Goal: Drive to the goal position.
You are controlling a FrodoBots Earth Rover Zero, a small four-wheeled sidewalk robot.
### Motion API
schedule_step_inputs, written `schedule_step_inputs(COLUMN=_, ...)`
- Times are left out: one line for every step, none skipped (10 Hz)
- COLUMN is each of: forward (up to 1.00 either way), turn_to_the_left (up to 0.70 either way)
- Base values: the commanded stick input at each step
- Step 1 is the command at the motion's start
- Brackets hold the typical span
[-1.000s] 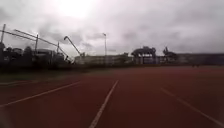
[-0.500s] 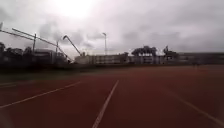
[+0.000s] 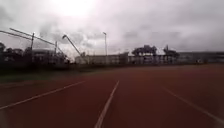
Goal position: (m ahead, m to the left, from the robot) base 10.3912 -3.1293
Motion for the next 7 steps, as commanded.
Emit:
schedule_step_inputs(forward=0.5, turn_to_the_left=0.0)
schedule_step_inputs(forward=0.5, turn_to_the_left=0.0)
schedule_step_inputs(forward=0.5, turn_to_the_left=0.0)
schedule_step_inputs(forward=0.5, turn_to_the_left=0.0)
schedule_step_inputs(forward=0.5, turn_to_the_left=0.0)
schedule_step_inputs(forward=0.5, turn_to_the_left=0.0)
schedule_step_inputs(forward=0.5, turn_to_the_left=0.0)
